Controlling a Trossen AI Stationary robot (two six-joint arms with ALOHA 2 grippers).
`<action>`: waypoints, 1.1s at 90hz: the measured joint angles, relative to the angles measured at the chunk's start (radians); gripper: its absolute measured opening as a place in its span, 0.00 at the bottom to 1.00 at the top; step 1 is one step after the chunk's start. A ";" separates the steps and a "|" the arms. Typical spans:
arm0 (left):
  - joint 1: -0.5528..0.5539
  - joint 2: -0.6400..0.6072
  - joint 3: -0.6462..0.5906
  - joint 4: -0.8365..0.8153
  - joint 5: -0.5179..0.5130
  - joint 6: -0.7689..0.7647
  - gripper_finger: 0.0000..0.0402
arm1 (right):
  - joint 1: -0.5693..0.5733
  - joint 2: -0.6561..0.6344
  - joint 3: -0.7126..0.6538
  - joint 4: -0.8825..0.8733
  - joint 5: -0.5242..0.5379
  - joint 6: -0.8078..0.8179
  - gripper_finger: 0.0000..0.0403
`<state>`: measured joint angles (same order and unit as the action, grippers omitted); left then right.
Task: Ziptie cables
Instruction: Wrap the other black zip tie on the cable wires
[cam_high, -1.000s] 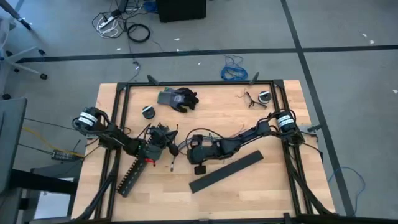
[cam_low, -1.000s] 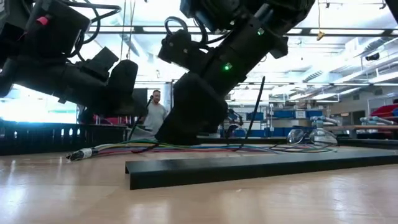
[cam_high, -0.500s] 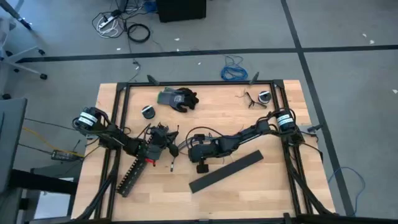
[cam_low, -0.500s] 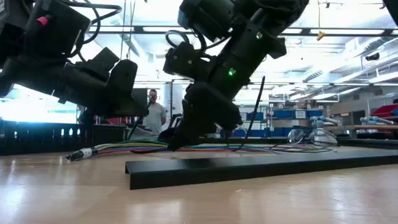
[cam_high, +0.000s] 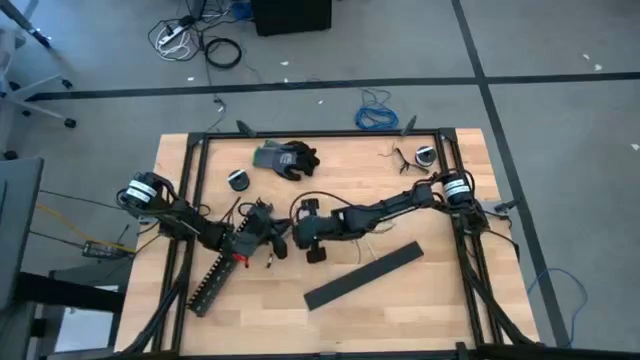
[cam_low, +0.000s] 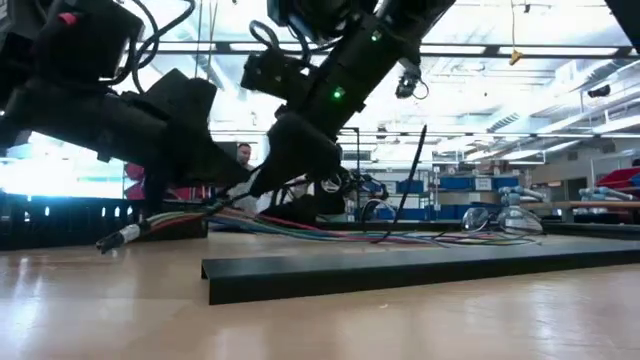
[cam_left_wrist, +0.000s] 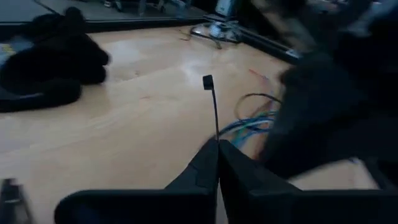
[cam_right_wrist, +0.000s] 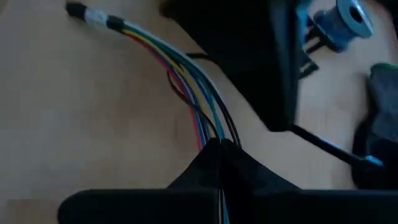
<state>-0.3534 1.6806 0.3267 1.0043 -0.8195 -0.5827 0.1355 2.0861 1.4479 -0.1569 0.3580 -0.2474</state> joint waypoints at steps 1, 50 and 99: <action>0.000 0.000 0.000 0.001 0.004 0.001 0.00 | 0.000 0.000 0.000 0.000 0.005 0.000 0.00; 0.000 -0.001 0.001 -0.044 0.033 0.009 0.00 | -0.002 0.000 0.000 -0.021 0.108 -0.013 0.00; 0.000 -0.004 0.002 -0.123 0.107 0.049 0.00 | -0.021 0.000 0.000 -0.084 0.129 0.005 0.00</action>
<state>-0.3534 1.6768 0.3290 0.8810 -0.7126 -0.5335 0.1150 2.0861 1.4479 -0.2409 0.4869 -0.2429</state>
